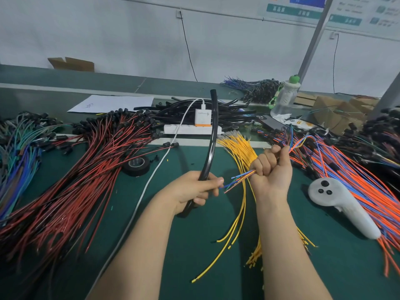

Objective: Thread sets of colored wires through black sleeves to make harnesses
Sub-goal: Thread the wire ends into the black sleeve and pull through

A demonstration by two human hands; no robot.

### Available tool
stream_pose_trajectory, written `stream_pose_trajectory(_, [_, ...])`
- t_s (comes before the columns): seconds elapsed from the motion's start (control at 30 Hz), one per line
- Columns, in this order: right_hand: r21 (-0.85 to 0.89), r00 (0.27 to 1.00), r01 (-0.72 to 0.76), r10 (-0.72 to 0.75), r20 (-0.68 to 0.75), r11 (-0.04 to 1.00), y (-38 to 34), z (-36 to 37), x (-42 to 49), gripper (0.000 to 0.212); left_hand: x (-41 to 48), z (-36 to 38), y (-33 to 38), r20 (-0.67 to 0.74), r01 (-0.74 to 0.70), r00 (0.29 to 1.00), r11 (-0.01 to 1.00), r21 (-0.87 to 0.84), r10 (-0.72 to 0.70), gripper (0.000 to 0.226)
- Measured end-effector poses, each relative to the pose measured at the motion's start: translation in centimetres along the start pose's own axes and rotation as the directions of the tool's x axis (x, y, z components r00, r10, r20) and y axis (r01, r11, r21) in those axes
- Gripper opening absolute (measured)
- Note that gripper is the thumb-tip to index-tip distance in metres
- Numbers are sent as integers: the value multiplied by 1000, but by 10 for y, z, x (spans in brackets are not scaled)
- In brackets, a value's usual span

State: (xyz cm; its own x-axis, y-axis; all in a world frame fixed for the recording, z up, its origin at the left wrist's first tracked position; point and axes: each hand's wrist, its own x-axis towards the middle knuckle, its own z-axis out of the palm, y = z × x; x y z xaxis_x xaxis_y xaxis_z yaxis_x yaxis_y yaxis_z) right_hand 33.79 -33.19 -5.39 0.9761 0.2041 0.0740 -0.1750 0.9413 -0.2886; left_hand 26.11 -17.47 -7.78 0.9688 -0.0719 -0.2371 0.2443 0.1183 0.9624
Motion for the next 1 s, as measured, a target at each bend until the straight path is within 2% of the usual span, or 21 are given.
stream_pose_trajectory(0.07, [-17, 1000, 7, -8, -15, 1000, 0, 0, 0, 42, -1, 0, 1, -79, -14, 997, 998, 55, 18, 24])
stream_pose_trajectory(0.17, [-51, 999, 13, -14, -31, 999, 3, 2, 0, 42, 0, 4, 2, -213, -7, 975, 961, 278, 69, 32])
stream_pose_trajectory(0.23, [-59, 999, 18, -21, -44, 998, 4, 2, 0, 42, 0, 8, 2, -210, 20, 976, 944, 329, 52, 37])
stream_pose_trajectory(0.33, [-104, 997, 42, -48, -56, 994, 6, 2, 1, 43, -1, 15, 5, -78, 16, 997, 968, 250, 3, 43])
stream_pose_trajectory(0.4, [-137, 995, 60, -70, -68, 989, 7, 3, 1, 43, 0, 18, 4, -11, -18, 1000, 980, 198, 21, 41])
stream_pose_trajectory(0.5, [-144, 993, 77, -89, -78, 987, 8, 4, 2, 44, 2, 18, 1, 29, -102, 995, 975, 200, 98, 23])
stream_pose_trajectory(0.6, [-115, 993, 76, -86, -81, 990, 7, 4, 1, 43, 4, 16, -1, -2, -190, 981, 968, 164, 193, 9])
stream_pose_trajectory(0.73, [-84, 995, 56, -62, -73, 995, 12, 6, -1, 41, 6, 18, -3, -63, -261, 961, 959, 114, 269, 13])
stream_pose_trajectory(0.87, [-203, 997, 17, -32, -71, 979, 28, 10, -7, 42, 7, 22, -3, -60, -283, 955, 953, 105, 290, 14])
stream_pose_trajectory(0.93, [-187, 997, 10, -25, -74, 982, 29, 11, -7, 43, 7, 22, -2, -78, -272, 958, 961, 54, 276, 13])
stream_pose_trajectory(1.0, [-132, 997, 8, -18, -75, 991, 25, 11, -6, 44, 6, 19, -1, -87, -219, 972, 976, -5, 218, 21])
